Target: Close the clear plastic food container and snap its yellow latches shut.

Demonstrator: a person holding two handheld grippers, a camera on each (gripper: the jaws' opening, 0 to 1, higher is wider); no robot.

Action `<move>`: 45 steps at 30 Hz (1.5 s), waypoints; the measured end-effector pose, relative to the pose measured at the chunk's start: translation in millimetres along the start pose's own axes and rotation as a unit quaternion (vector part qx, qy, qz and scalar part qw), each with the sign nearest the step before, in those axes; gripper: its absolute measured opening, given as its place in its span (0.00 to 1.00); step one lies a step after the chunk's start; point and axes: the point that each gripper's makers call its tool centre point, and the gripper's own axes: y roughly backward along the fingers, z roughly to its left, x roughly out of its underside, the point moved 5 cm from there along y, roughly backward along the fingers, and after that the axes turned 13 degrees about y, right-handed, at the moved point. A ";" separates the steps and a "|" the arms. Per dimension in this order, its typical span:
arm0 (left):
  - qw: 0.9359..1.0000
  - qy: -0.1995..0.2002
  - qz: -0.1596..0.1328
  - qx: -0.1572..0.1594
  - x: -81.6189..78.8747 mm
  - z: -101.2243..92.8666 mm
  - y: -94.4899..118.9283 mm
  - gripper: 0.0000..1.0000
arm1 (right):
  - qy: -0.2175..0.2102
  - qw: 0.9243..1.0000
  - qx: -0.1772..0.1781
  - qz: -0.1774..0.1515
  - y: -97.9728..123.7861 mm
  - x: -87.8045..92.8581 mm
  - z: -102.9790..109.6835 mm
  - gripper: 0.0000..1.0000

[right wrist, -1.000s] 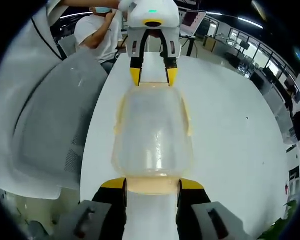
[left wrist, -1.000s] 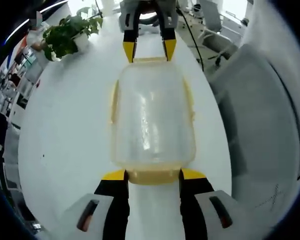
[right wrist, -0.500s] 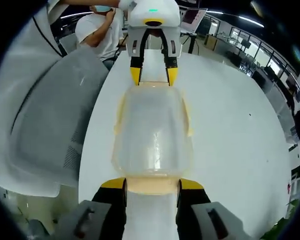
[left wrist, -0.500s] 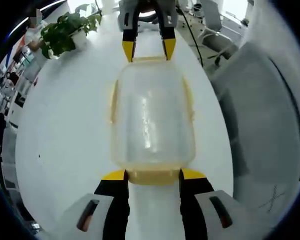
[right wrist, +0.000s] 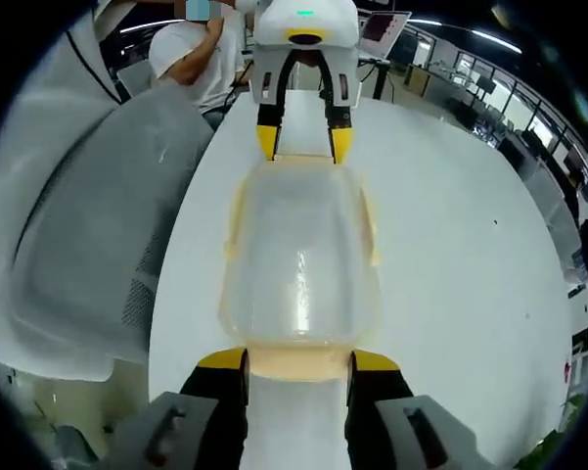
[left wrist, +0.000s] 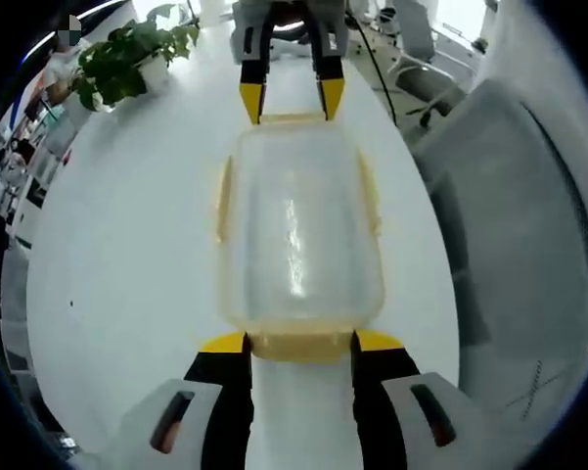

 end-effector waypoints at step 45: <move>1.000 -0.003 0.008 -0.001 3.6 -5.7 3.5 0.38 | 0.006 1.000 -0.003 0.007 0.2 3.5 -0.1 0.43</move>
